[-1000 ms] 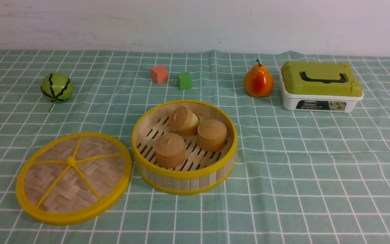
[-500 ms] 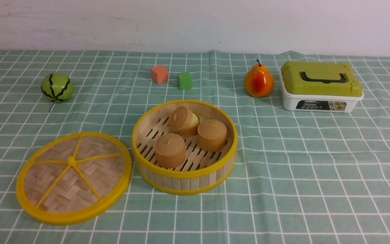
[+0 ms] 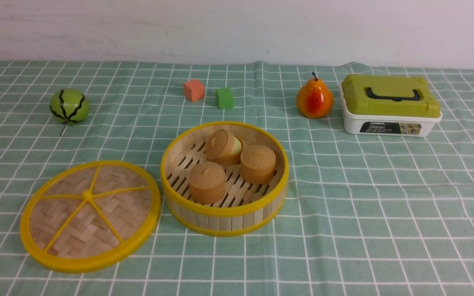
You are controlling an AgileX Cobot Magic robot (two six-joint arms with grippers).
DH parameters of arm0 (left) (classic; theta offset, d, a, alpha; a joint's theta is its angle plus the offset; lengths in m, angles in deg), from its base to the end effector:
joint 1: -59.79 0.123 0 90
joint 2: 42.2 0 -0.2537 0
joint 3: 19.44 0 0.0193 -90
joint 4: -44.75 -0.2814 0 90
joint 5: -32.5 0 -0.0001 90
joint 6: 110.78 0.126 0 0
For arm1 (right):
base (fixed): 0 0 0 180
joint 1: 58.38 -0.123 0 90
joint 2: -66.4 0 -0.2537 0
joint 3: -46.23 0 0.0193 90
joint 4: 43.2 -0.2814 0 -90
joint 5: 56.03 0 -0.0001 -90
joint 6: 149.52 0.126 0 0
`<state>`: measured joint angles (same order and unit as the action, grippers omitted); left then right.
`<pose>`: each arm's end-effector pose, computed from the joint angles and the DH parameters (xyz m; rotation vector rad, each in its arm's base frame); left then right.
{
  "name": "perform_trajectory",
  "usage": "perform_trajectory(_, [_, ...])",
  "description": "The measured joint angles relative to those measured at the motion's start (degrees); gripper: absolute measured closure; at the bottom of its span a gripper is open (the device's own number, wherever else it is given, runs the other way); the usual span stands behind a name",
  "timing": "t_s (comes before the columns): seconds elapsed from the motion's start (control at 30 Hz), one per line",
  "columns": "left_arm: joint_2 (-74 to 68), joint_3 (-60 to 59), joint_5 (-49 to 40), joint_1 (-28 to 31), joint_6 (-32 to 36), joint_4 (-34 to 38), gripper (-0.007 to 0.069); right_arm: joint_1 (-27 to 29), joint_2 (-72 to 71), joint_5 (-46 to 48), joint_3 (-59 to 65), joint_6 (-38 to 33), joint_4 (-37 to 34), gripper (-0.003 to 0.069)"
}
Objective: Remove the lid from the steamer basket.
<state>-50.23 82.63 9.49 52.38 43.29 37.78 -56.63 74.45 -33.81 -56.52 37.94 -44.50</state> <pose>0.1468 -0.0130 0.1568 -0.2333 1.8939 -0.2738 0.1478 -0.0034 0.1628 0.1645 1.8703 0.0910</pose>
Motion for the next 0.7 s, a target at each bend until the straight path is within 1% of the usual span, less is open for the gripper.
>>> perform_trajectory(0.1, [0.0, 0.0, 0.0, 1.21, 0.31, 0.07, 0.0636, 0.0, 0.0, 0.0, 0.0, 0.0, 0.0, 0.0418])
perform_trajectory(0.23, [0.0, 0.0, 0.0, 5.23, 0.37, 0.08, 0.0634, 0.0, 0.0, 0.0, 0.0, 0.0, 0.0, 0.0418])
perform_trajectory(0.7, [0.0, 0.0, 0.07, 5.56, 0.37, 0.13, 0.0622, 0.0, 0.0, 0.0, 0.0, 0.0, 0.0, 0.0418])
